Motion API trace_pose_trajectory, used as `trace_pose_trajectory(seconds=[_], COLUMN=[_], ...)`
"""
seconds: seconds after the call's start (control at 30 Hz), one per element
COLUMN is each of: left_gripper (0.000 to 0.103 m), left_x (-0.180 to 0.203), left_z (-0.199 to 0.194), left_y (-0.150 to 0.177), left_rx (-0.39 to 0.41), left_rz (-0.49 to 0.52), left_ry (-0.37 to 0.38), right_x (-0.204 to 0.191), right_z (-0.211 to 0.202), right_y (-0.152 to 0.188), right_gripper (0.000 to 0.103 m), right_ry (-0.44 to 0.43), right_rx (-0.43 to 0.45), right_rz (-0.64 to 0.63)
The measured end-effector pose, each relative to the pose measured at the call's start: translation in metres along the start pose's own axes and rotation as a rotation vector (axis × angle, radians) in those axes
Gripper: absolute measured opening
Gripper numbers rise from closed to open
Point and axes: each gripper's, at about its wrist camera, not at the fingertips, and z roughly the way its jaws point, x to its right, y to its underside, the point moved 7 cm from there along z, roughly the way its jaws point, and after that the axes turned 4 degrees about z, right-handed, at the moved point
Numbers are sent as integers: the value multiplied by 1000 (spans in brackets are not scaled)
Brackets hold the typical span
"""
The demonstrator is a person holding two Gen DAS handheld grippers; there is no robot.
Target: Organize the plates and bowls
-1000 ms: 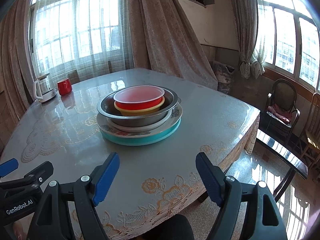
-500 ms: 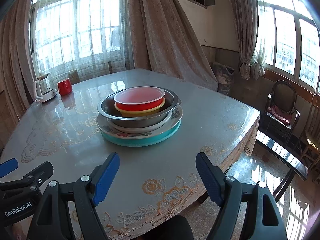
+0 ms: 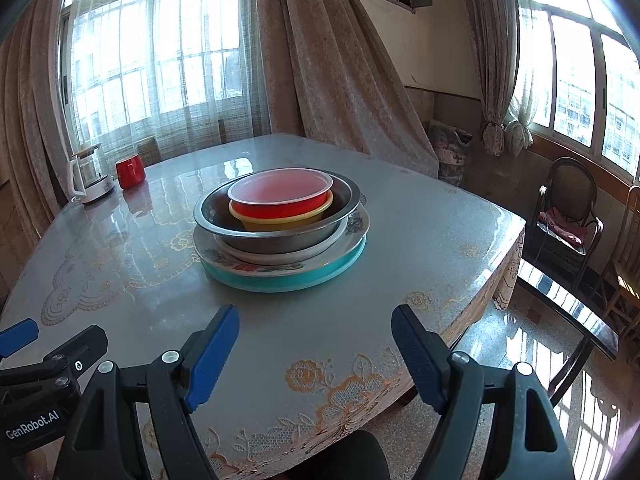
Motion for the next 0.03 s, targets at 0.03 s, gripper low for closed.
trace_pose_trajectory(seconds=[0.03], left_gripper=[103], left_x=[0], left_z=[1], left_y=[0], left_rx=[2], left_rz=[8], left_ry=[-13], right_x=[0], right_z=[1], right_y=[0], right_gripper=[80], right_ry=[-2], right_rx=[0], right_rz=[1])
